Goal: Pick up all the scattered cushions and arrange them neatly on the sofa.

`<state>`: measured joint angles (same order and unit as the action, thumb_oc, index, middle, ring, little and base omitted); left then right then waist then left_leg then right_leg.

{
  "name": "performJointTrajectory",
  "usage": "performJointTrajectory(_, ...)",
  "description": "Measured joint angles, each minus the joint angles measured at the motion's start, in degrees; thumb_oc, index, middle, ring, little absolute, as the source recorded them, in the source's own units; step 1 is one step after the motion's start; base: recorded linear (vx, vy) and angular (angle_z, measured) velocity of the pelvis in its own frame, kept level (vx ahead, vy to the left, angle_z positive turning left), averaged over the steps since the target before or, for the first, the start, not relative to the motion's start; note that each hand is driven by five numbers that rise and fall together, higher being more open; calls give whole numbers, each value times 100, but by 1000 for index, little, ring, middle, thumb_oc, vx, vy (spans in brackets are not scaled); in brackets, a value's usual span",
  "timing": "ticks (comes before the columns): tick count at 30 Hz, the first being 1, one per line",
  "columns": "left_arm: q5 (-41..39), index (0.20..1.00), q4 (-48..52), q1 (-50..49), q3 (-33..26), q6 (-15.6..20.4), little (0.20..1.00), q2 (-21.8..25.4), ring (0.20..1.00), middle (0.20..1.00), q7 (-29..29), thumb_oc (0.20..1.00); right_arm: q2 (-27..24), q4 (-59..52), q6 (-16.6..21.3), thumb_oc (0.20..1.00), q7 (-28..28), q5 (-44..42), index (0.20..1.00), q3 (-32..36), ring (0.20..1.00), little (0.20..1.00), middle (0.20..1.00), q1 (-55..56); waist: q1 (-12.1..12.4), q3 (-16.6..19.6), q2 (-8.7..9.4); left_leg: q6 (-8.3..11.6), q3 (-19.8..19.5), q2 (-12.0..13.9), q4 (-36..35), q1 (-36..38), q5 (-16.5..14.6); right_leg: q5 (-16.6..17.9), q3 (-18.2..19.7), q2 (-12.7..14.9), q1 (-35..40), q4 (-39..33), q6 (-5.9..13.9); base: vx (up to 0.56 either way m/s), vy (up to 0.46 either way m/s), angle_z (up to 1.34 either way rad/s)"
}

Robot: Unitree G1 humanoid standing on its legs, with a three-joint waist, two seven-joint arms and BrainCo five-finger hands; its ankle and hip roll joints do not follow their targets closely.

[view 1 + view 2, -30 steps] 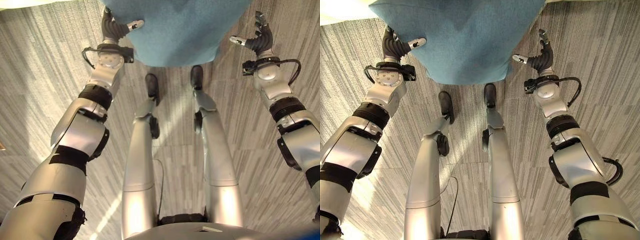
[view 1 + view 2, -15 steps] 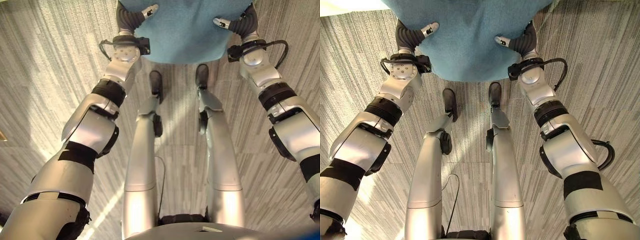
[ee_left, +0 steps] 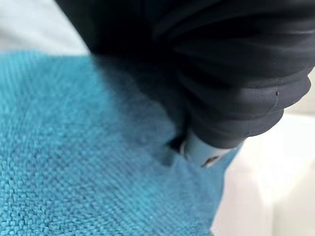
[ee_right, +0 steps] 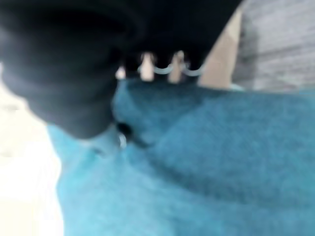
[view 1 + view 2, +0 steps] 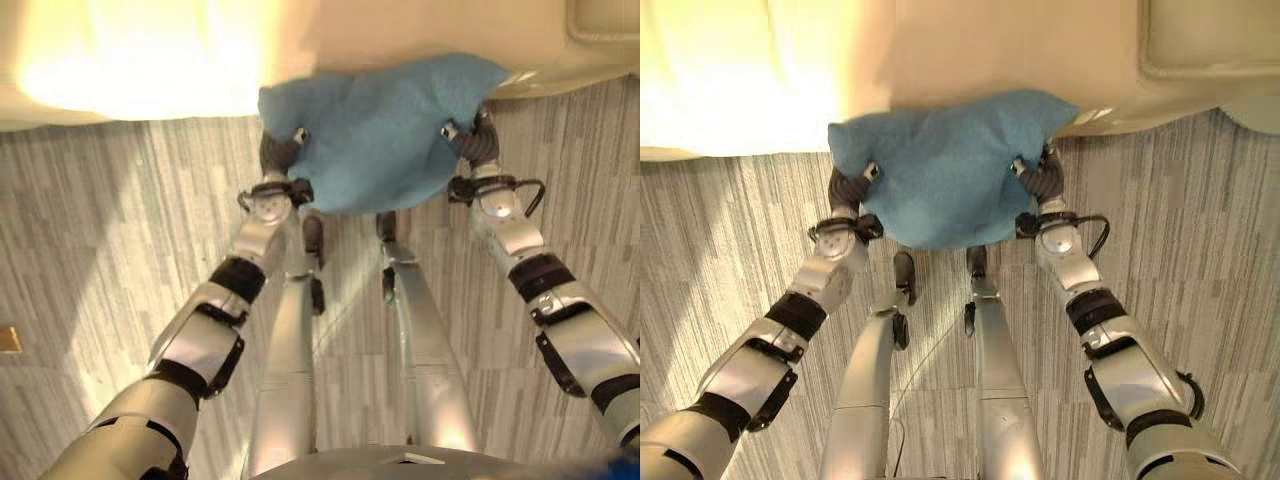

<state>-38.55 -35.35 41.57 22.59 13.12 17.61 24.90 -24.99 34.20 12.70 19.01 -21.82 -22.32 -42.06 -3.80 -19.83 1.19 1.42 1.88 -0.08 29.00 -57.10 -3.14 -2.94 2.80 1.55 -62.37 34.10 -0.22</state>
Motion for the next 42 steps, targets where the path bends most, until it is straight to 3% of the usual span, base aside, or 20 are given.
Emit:
performJointTrajectory(8,434,200,698,-1544,-20,0,200,-51,200,200,-242,200,454,-223,5,200,-289,73,200,-12,200,200,200,1507,11,72,7,101,-235,27,-1628,2999,253,-190,-258,-4,2810,-1030,-36,115,-55,10)
performJointTrajectory(10,441,200,703,-1842,-7,3,200,-133,200,200,-322,200,488,-241,6,200,-349,75,200,-58,200,200,200,1898,5,292,-4,127,-273,100,-1868,3503,271,-232,-356,-53,3392,-1324,-12,94,-105,14)
performJointTrajectory(11,442,200,702,-1880,27,2,200,-161,200,200,-394,200,475,-254,6,200,-355,74,200,-40,200,200,200,2042,-2,369,-4,180,-318,117,-1904,3631,305,-231,-436,-61,3605,-1454,-17,121,-131,64)
performJointTrajectory(12,439,200,697,-1840,168,-26,200,-165,200,200,-461,200,427,-267,-6,200,-359,76,200,50,200,200,200,2177,-73,384,22,454,-280,116,-1658,3666,479,-179,-662,0,4047,-1747,-99,190,-124,65)
performJointTrajectory(15,439,200,694,-1935,178,-75,200,-126,200,200,-461,200,429,-280,-111,200,-404,76,200,49,200,200,200,2214,5,414,63,491,-148,203,-1566,4124,461,-193,-739,-61,4736,-2043,-163,212,-32,24)
performJointTrajectory(20,568,200,689,-2131,266,-146,200,-231,200,200,-621,200,480,-386,-151,200,-543,71,200,203,200,200,200,2689,-242,945,37,80,424,305,-2254,4698,227,-195,-1049,-104,5309,-2400,-149,191,134,23)
performJointTrajectory(22,635,200,698,-2202,283,-176,200,-217,200,200,-629,200,502,-385,-198,200,-544,66,200,245,200,200,200,2683,-185,1033,157,-166,402,97,-2606,5064,361,-204,-836,-23,5387,-2384,-49,211,274,-26)
performJointTrajectory(23,668,200,702,-2288,275,-219,200,-215,200,200,-630,200,546,-391,-205,200,-562,63,200,302,200,200,200,2689,-155,1041,135,-287,403,-20,-2600,5190,255,-215,-708,93,5453,-2310,64,154,312,-43)
performJointTrajectory(27,687,200,713,-2364,195,-326,200,-104,200,200,-629,200,667,-390,-264,200,-589,61,200,283,200,200,200,2681,-125,1027,27,-511,539,-116,-2671,5440,174,-212,-281,194,4615,-534,584,107,168,-12)
performJointTrajectory(28,829,200,712,-2392,177,-374,200,-20,200,200,-626,200,702,-394,-270,200,-640,64,200,270,200,200,200,2702,-125,1032,9,-590,572,-206,-2695,5485,179,-371,-121,247,4473,-301,582,209,14,2)
performJointTrajectory(29,886,200,712,-2396,172,-383,200,-11,200,200,-626,200,680,-394,-318,200,-696,64,200,245,200,200,200,2738,-128,1018,-28,-570,547,-271,-2722,5558,125,-388,-3,159,4464,-472,559,280,4,7)
performJointTrajectory(31,898,200,711,-2322,80,-382,200,-11,200,200,-628,200,572,-395,-377,200,-786,66,200,130,200,200,200,2704,-119,1029,-34,-544,444,-314,-2921,5755,21,-327,416,-371,4299,-1415,377,352,-115,9)
performJointTrajectory(34,906,200,719,-2397,77,-389,200,-102,200,200,-681,200,514,-396,-379,200,-798,62,200,129,200,200,200,2793,-245,1100,41,-327,172,-368,-2881,5924,-142,343,444,-457,4515,-2719,294,225,-137,54)
performJointTrajectory(35,933,200,768,-2609,90,-387,200,-170,200,200,-725,200,433,-395,-379,200,-838,64,200,138,200,200,200,2913,-235,1177,60,-257,47,-365,-2911,6113,-191,736,435,-479,4694,-2781,176,170,-139,81)
performJointTrajectory(36,935,200,774,-2770,120,-388,200,-205,200,200,-758,200,363,-394,-378,200,-890,64,200,149,200,200,200,3015,-180,1278,23,-134,-79,-305,-2821,6156,-304,925,391,-543,4815,-2859,-182,132,-168,49)
performJointTrajectory(37,933,200,774,-2863,162,-390,200,-238,200,200,-787,200,319,-395,-378,200,-915,65,200,163,200,200,200,3062,-134,1315,-41,-71,-121,-208,-2705,6129,-337,923,301,-583,4954,-2982,-246,99,-191,60)
performJointTrajectory(38,928,200,774,-2903,194,-397,200,-256,200,200,-866,200,293,-401,-378,200,-927,63,200,209,200,200,200,3111,-172,1310,-31,97,-235,-175,-2236,5879,-411,898,128,-540,5100,-3119,-358,140,-268,79)
performJointTrajectory(39,925,200,774,-2909,208,-398,200,-324,200,200,-957,200,217,-405,-378,200,-937,61,200,260,200,200,200,3105,-142,1284,59,378,-305,-148,-784,5210,-580,796,-54,-531,5254,-3154,-501,162,-246,76)
performJointTrajectory(41,882,200,775,-2903,206,-398,200,-299,200,200,-961,200,240,-432,-378,200,-971,63,200,259,200,200,200,3091,-155,1272,170,366,-337,-86,-21,4830,-595,662,-108,-545,5457,-3235,-533,137,-131,37)
performJointTrajectory(42,866,200,783,-2909,205,-398,200,-275,200,200,-962,200,257,-479,-378,200,-972,62,200,261,200,200,200,3144,-150,1245,269,345,-187,-51,-217,4804,-595,697,-108,-535,5675,-3440,-482,105,-51,11)
